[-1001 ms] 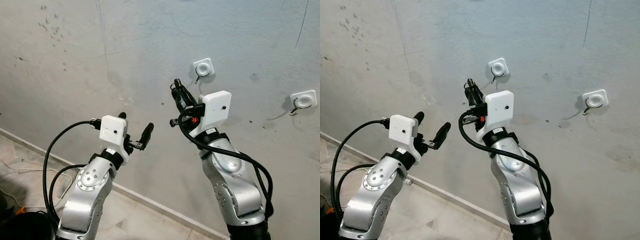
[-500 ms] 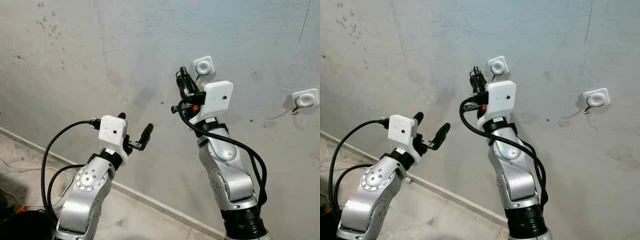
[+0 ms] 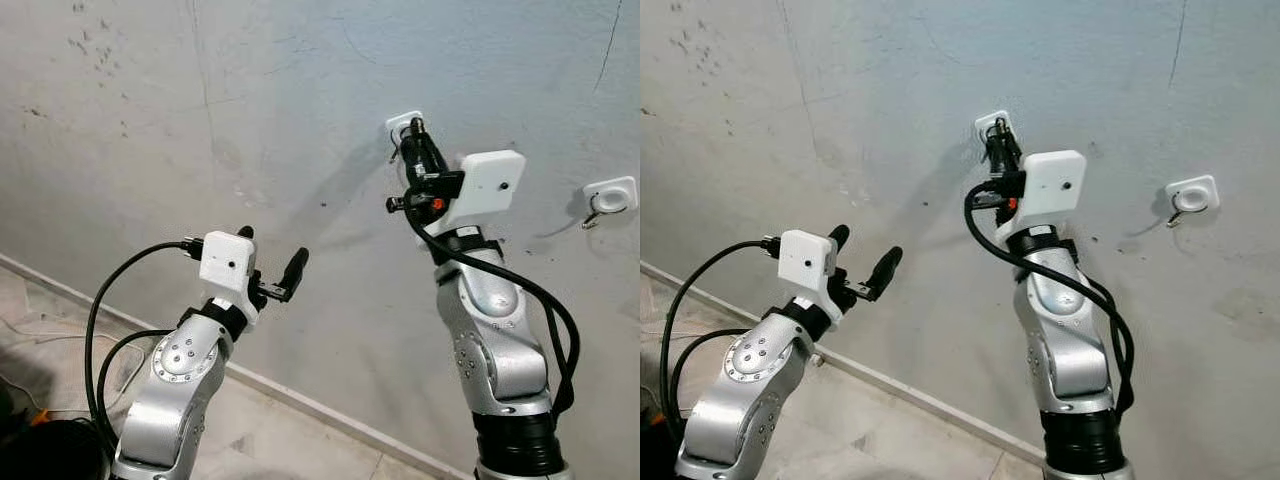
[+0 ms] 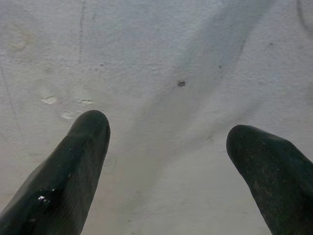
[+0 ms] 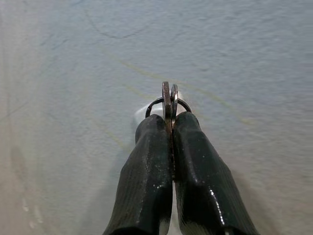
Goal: Hang keys on a hook
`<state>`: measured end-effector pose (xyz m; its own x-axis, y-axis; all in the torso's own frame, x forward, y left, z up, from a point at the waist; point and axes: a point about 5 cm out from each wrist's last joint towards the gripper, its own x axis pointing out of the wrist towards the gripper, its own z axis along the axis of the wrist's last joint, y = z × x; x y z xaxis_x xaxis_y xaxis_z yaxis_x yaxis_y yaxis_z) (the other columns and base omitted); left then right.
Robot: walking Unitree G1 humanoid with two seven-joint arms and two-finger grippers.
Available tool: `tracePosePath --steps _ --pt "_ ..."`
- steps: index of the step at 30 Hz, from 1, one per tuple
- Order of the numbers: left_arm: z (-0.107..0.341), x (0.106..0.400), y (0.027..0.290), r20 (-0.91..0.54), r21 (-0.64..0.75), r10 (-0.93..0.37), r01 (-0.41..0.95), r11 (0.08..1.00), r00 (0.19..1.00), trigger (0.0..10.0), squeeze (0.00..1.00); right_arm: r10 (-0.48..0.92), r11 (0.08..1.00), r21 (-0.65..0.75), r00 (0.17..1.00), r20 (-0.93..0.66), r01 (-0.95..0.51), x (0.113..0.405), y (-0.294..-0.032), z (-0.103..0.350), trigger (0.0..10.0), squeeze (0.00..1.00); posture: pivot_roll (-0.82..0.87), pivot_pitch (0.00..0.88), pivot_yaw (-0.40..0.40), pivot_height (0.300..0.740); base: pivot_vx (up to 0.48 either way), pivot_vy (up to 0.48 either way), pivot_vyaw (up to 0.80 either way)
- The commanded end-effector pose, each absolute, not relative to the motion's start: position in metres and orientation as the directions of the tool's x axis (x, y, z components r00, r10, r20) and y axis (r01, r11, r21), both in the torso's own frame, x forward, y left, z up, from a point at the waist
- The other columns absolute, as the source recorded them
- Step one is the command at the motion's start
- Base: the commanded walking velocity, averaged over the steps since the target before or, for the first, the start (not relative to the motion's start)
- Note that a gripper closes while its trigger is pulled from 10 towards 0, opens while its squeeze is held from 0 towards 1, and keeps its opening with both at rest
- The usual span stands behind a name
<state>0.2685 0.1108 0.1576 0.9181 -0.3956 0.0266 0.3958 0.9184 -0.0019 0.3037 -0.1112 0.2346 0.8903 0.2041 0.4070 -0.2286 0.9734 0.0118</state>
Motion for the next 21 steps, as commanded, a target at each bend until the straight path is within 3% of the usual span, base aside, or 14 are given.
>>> tracePosePath --steps 1,21 --pt "0.158 0.269 0.108 0.028 0.001 -0.407 0.407 0.913 0.913 10.0 0.00 0.183 0.978 0.016 0.891 0.416 -0.209 0.302 -0.117 0.237 10.0 0.00 0.15 0.021 -0.075 0.740 0.000 0.000 0.00" --pt "0.158 0.269 0.107 0.029 0.004 -0.413 0.413 0.910 0.910 10.0 0.00 0.281 0.944 0.061 0.888 0.365 -0.324 0.292 -0.084 0.220 10.0 0.00 0.16 0.015 -0.072 0.740 0.000 0.000 0.00"
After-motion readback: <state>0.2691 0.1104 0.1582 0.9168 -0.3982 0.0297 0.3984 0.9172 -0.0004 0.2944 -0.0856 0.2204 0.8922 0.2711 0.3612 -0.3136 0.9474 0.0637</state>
